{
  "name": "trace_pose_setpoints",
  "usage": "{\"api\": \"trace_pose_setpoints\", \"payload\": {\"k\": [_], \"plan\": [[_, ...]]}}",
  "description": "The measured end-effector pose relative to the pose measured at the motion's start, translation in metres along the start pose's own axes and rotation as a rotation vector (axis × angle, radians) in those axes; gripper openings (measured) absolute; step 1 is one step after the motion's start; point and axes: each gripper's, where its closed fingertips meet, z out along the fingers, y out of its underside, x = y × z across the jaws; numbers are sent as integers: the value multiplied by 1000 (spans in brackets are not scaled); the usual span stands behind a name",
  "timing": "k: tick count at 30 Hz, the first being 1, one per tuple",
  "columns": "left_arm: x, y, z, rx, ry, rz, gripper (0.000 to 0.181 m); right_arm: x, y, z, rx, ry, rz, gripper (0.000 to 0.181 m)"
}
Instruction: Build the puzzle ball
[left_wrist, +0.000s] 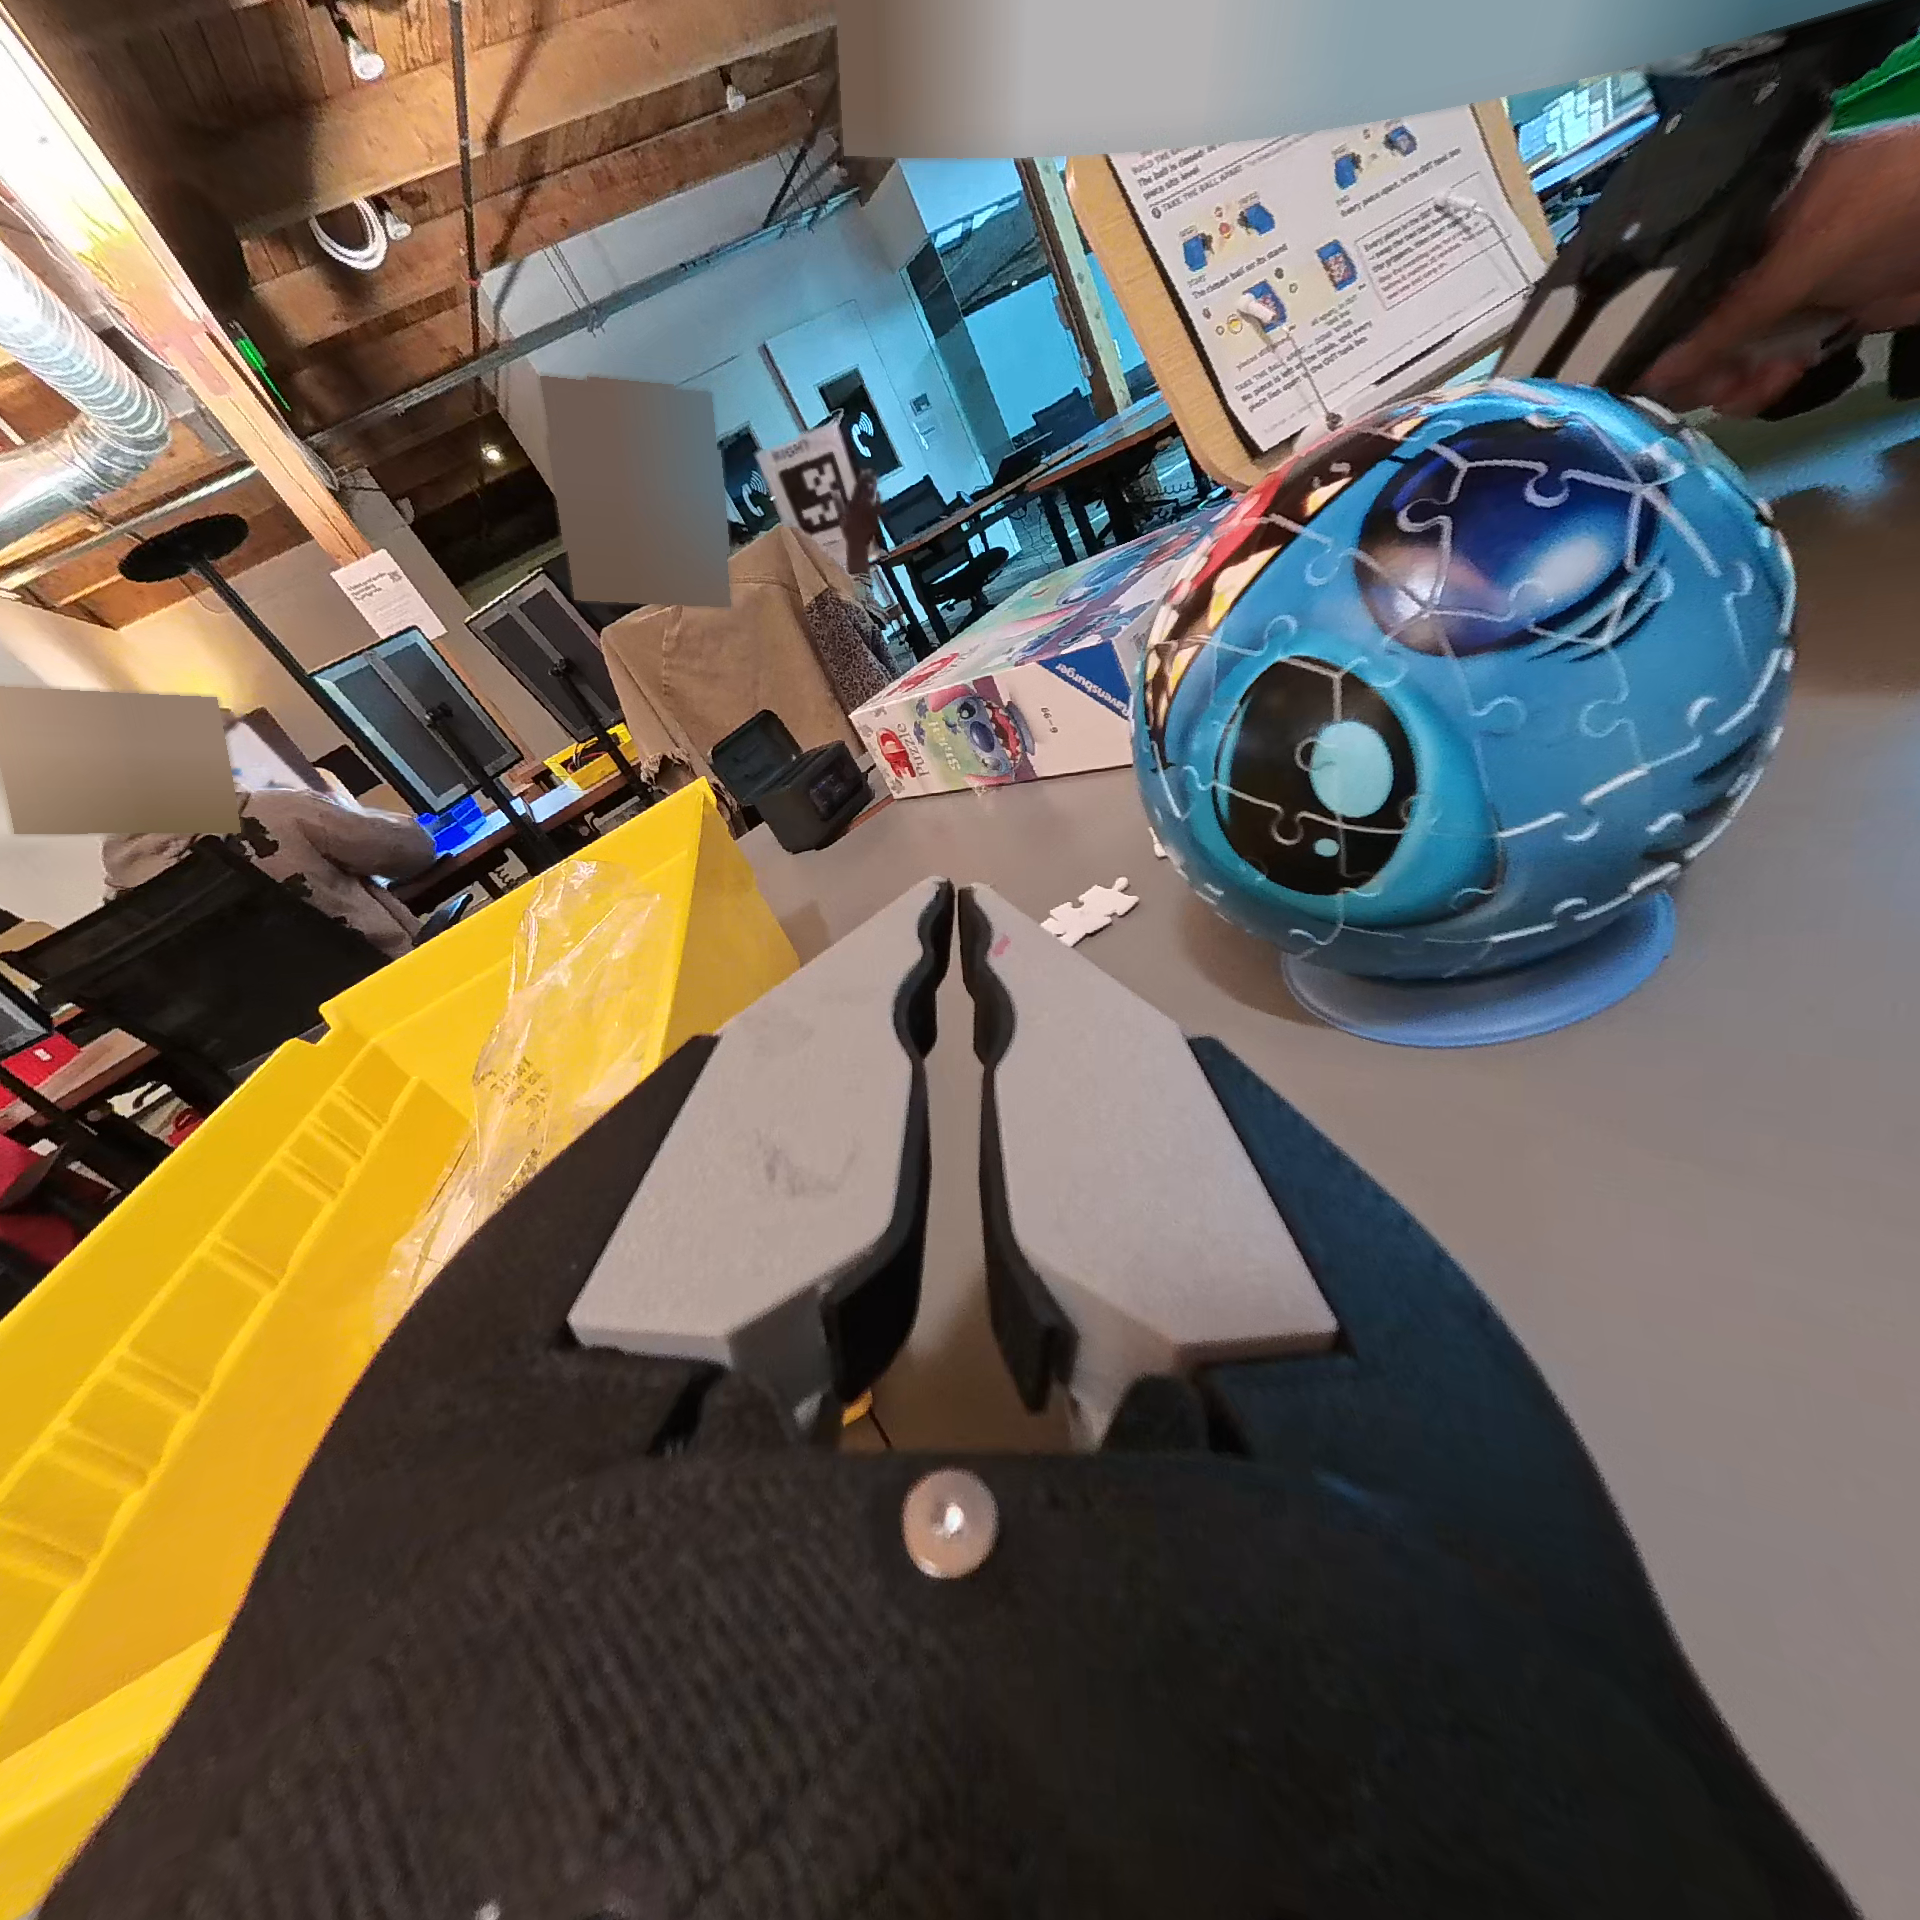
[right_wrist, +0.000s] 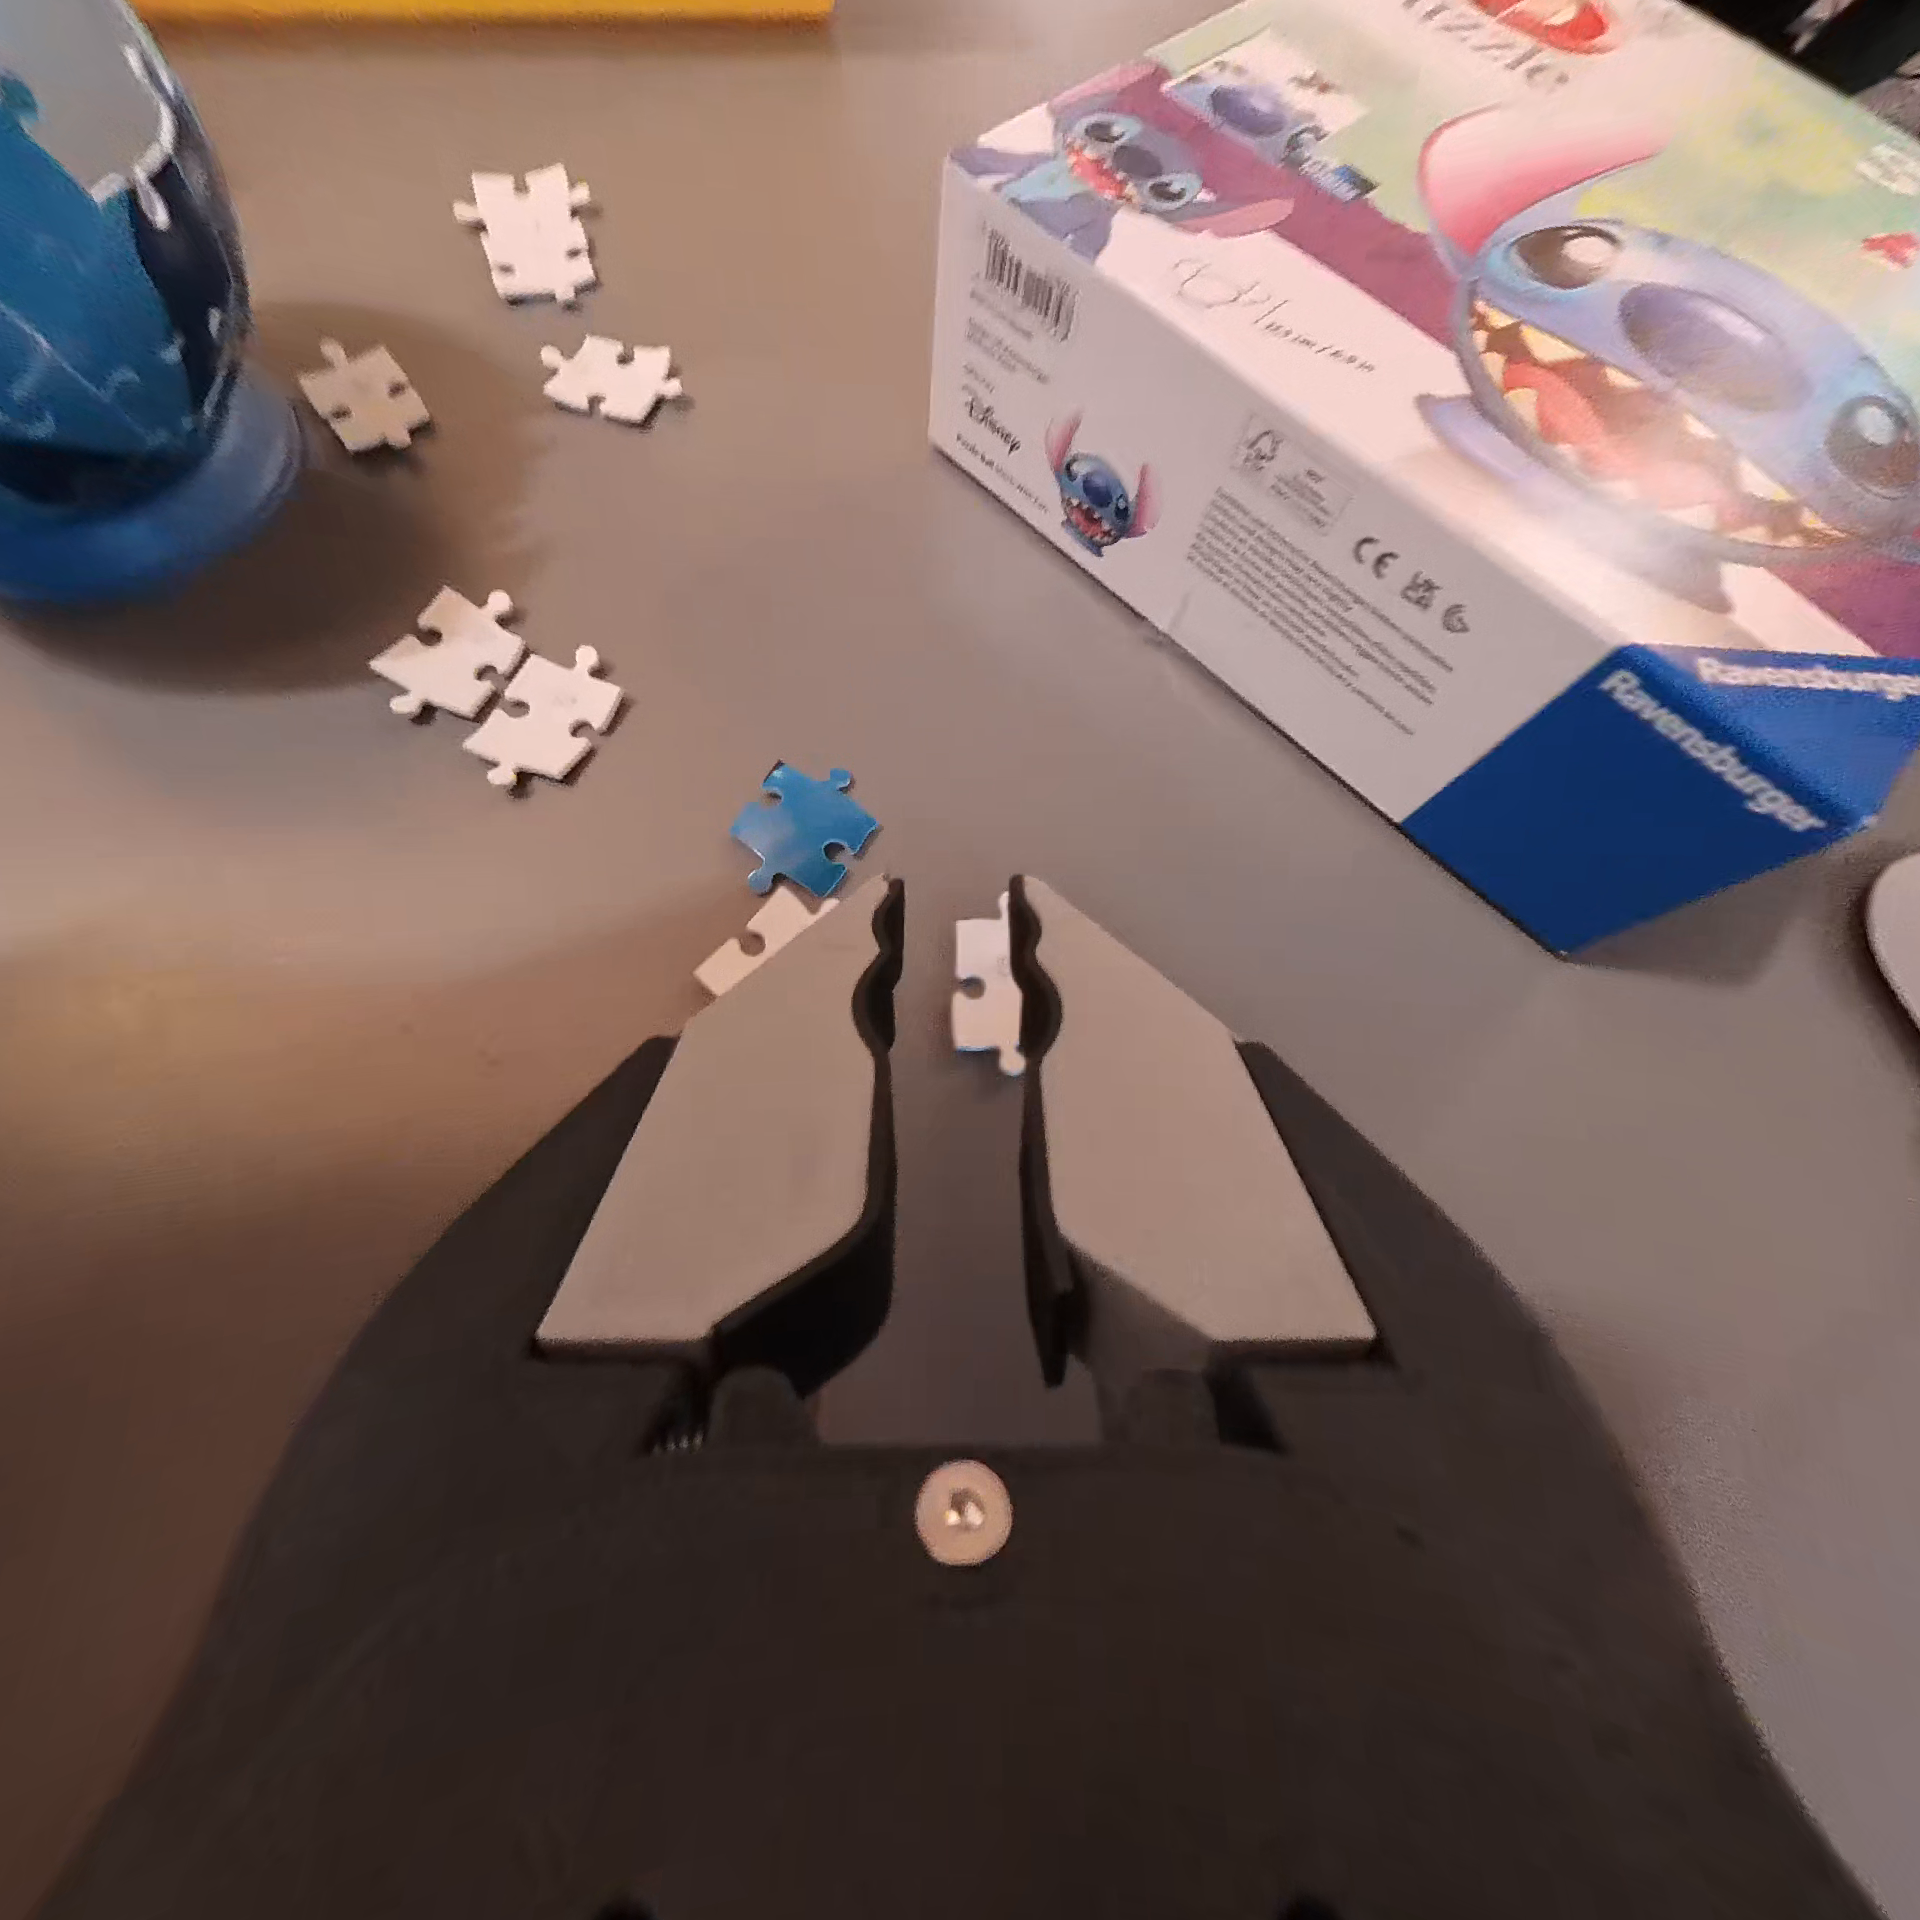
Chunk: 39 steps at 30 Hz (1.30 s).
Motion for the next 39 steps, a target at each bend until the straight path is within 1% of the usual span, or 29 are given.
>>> {"api": "trace_pose_setpoints", "payload": {"k": [4,7,10,14,17,18,20,21,26,29,31,34,37,39], "plan": [[0,0,0,0,0,2,0,-8,4,9,-26,-15,-27,15],[1,0,0,-2,1,5,0,-20,-1,15,-7,-83,-2,18],[1,0,0,-1,-2,11,0,-34,-1,24,-24,-119,-14,30],[1,-1,0,2,-3,16,0,-36,-1,35,-67,-52,-49,41],[2,-1,0,2,-2,19,0,-35,3,43,-108,-23,3,50],[2,-1,0,3,-2,21,0,-37,3,44,-109,-37,30,50],[2,-1,0,4,-2,24,0,-41,3,44,-104,-54,45,43],[2,-1,0,4,-2,24,0,-41,3,44,-99,-50,32,30],[1,-3,-1,14,-10,29,0,-31,3,44,-84,-29,61,29],[-1,-8,-5,33,-31,31,0,-36,-9,38,-12,-101,139,29],[3,-26,-6,48,-9,82,0,-41,-25,29,68,-171,213,29],[16,-77,2,54,152,133,2,-56,-57,11,196,-299,271,29],[14,-137,24,87,249,185,22,-83,-96,-10,307,-498,300,29],[19,-158,48,41,357,164,33,-99,-121,-25,367,-619,301,29]]}}
